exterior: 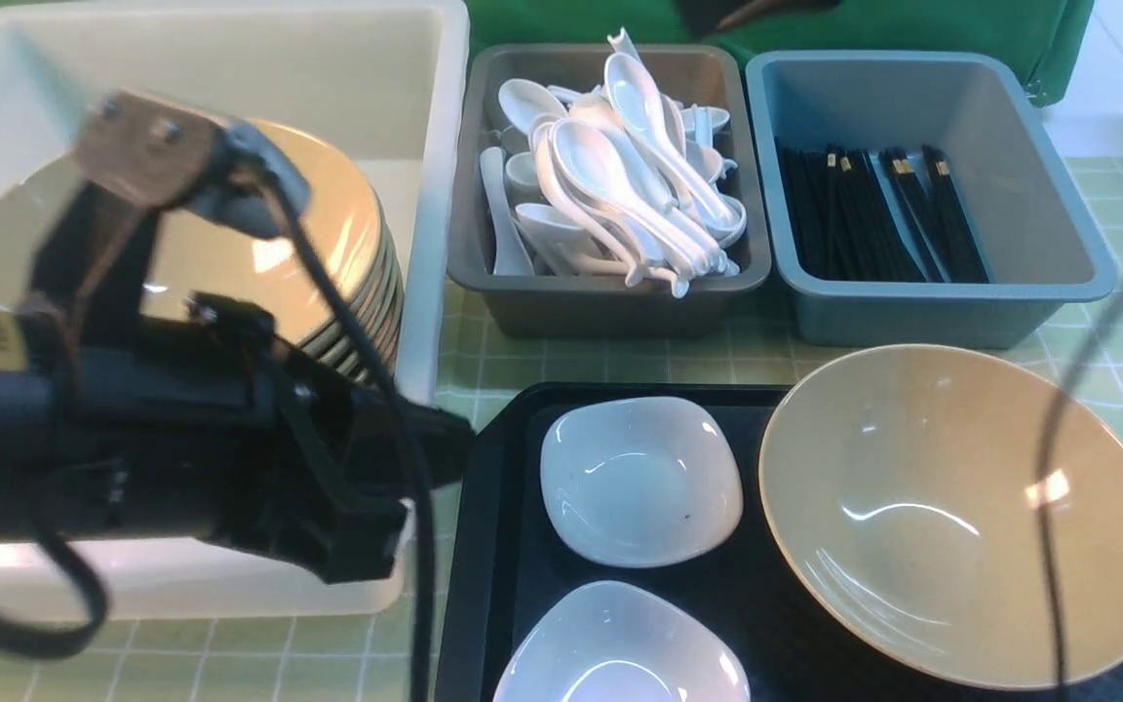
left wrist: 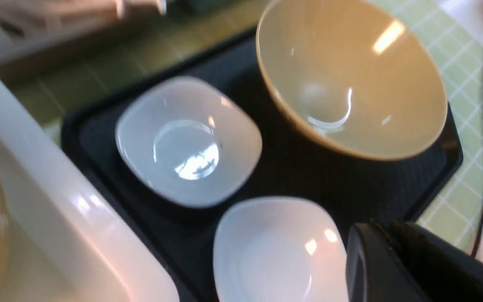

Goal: On green table put chopsticks spoon bowls plates into blue grey white boxes.
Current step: 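Grasp the large bowl on the tray by its rim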

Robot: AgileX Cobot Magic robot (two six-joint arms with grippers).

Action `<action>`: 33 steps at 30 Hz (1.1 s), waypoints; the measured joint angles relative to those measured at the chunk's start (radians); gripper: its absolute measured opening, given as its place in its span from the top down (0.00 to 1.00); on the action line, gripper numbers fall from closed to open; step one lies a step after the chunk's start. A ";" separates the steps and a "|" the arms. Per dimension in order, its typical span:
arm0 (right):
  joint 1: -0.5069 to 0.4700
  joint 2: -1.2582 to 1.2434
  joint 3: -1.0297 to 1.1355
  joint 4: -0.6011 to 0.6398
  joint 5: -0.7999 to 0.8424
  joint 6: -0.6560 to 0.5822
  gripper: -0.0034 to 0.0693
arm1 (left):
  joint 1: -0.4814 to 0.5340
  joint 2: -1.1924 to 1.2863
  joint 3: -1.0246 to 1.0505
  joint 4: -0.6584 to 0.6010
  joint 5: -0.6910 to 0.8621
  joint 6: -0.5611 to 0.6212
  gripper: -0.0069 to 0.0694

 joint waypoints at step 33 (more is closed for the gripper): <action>0.000 -1.146 1.189 -0.155 -0.088 0.311 0.83 | -0.162 1.212 -0.946 -0.018 0.264 -0.112 0.25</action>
